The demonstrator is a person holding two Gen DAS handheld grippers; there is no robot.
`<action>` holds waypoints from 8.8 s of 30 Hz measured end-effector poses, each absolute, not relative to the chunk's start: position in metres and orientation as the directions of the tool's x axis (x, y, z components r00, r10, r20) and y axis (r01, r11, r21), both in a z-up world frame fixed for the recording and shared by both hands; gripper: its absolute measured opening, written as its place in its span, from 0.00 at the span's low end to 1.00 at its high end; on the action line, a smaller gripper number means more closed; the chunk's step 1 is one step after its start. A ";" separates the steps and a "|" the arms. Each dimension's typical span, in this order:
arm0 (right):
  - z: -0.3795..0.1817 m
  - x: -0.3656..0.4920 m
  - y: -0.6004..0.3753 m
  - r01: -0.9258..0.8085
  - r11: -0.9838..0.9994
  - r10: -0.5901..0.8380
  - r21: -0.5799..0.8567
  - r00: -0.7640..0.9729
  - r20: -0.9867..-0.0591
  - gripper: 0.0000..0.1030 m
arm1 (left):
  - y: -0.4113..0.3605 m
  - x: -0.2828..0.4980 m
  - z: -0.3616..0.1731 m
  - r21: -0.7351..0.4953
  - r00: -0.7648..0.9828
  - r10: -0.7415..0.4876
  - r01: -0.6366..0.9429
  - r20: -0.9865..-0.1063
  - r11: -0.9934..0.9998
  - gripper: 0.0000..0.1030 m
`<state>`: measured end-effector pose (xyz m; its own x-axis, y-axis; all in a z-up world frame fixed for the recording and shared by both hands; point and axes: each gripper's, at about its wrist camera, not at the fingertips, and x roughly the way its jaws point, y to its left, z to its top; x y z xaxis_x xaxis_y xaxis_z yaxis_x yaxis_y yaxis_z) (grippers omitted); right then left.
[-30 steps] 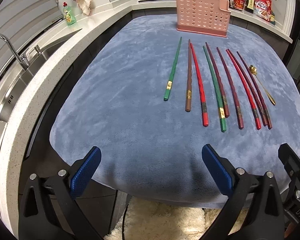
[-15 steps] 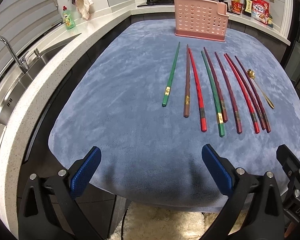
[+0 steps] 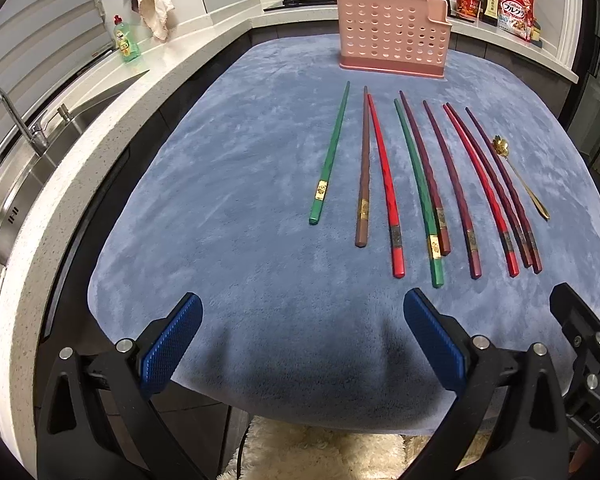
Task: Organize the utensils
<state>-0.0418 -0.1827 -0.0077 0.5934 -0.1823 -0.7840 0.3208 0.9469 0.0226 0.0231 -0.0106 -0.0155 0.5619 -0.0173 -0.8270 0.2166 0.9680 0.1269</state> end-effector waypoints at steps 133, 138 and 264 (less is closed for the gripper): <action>-0.060 0.029 -0.270 0.317 0.925 0.004 0.210 0.543 -0.840 0.31 | 0.002 0.119 0.037 -0.084 0.556 -0.237 0.286 -0.797 0.955 0.04; -0.064 0.023 -0.262 0.299 0.942 -0.044 0.152 0.560 -0.827 0.26 | 0.002 0.117 0.031 -0.089 0.543 -0.236 0.283 -0.806 0.955 0.04; 0.071 0.112 -0.307 0.183 0.959 0.016 0.218 0.731 -0.682 0.41 | -0.036 0.228 0.092 -0.123 0.712 -0.238 0.210 -0.661 0.970 0.65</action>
